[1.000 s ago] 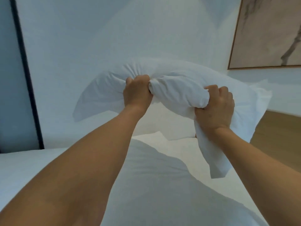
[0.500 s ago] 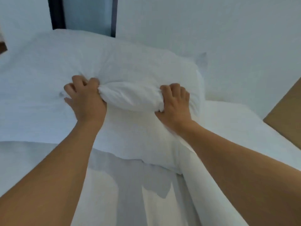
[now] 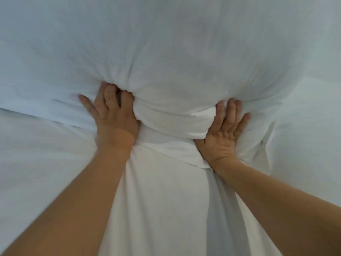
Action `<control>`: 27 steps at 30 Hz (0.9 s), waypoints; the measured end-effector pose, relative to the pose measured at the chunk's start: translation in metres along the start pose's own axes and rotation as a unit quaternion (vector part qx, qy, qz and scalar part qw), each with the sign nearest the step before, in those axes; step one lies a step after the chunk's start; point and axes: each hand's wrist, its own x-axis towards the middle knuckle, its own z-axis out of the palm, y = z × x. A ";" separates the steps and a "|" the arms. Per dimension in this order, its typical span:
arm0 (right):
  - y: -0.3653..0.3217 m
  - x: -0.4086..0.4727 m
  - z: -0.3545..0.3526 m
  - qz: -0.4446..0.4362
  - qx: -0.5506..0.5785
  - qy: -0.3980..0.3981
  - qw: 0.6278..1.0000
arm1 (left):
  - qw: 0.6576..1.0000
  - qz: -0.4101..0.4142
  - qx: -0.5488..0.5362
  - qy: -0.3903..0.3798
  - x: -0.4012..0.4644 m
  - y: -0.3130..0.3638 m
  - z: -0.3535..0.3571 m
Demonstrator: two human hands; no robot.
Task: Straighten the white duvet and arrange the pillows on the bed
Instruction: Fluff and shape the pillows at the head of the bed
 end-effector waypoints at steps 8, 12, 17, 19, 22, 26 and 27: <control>0.005 -0.077 -0.099 0.010 0.006 -0.324 0.946 | 0.943 -0.044 -0.064 -0.324 -0.050 0.015 -0.072; 0.038 -0.080 -0.195 0.031 0.122 -0.391 0.912 | 0.866 -0.020 -0.029 -0.498 -0.091 0.068 -0.129; 0.089 -0.042 -0.307 0.129 0.274 -0.221 0.927 | 0.822 -0.096 -0.146 -0.542 -0.118 0.200 -0.207; 0.149 -0.040 -0.359 0.178 0.236 -0.165 0.941 | 0.816 -0.132 -0.244 -0.507 -0.122 0.257 -0.238; 0.260 -0.071 -0.428 0.249 0.089 -0.183 0.947 | 0.852 -0.061 -0.254 -0.453 -0.134 0.334 -0.282; 0.371 -0.147 -0.471 0.349 -0.082 -0.275 0.892 | 0.883 0.114 -0.180 -0.418 -0.171 0.428 -0.330; 0.389 -0.168 -0.472 0.369 -0.088 -0.308 0.873 | 0.878 0.147 -0.172 -0.421 -0.183 0.451 -0.337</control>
